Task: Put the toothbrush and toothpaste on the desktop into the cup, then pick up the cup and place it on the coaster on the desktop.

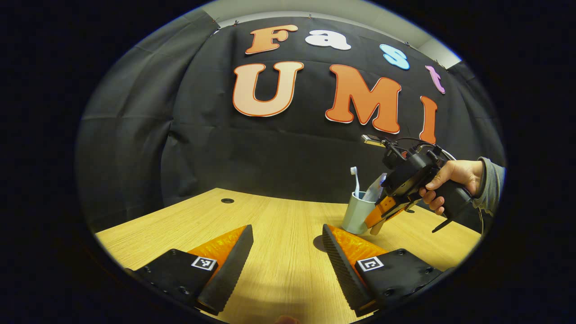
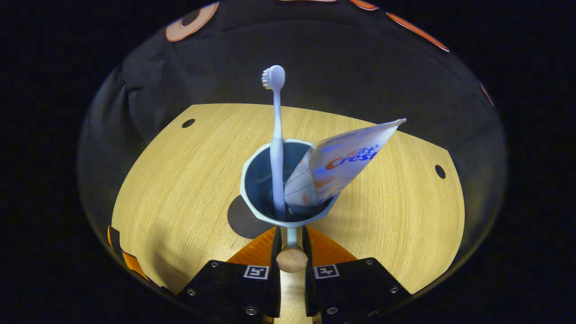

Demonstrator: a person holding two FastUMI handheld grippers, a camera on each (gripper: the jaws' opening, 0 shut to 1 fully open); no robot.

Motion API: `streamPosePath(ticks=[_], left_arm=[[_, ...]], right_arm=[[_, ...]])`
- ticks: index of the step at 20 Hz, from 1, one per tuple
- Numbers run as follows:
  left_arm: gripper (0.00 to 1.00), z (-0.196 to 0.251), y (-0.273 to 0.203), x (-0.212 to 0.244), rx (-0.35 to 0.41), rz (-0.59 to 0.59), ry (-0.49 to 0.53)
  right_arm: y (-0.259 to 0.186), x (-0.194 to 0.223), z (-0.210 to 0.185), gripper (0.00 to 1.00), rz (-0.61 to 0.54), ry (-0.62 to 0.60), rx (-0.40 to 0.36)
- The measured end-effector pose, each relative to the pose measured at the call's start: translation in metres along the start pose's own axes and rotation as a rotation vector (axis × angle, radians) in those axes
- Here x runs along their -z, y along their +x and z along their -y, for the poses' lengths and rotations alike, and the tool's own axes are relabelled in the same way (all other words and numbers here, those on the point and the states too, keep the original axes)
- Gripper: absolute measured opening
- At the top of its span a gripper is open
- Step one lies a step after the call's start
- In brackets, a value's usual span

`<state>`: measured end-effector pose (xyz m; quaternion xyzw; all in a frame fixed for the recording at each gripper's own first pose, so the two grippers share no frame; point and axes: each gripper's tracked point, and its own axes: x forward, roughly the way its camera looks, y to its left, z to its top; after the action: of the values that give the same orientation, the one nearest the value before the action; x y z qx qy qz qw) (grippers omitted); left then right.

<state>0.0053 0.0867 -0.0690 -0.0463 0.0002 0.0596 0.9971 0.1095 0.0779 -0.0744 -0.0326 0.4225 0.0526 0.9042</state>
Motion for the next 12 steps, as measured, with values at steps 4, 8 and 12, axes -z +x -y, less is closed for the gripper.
streamPosePath(ticks=[4,8,12], left_arm=[[0.97,-0.006,-0.002,-0.003,-0.032,-0.015,-0.023],[0.97,-0.015,0.013,-0.013,-0.059,-0.029,-0.044],[0.98,-0.014,0.012,-0.004,-0.071,-0.048,-0.056]], right_arm=[[-0.002,-0.004,0.002,0.22,-0.015,-0.049,-0.04],[0.0,0.0,0.005,0.22,-0.055,-0.1,-0.052],[-0.001,0.0,0.005,0.22,-0.079,-0.117,-0.055]])
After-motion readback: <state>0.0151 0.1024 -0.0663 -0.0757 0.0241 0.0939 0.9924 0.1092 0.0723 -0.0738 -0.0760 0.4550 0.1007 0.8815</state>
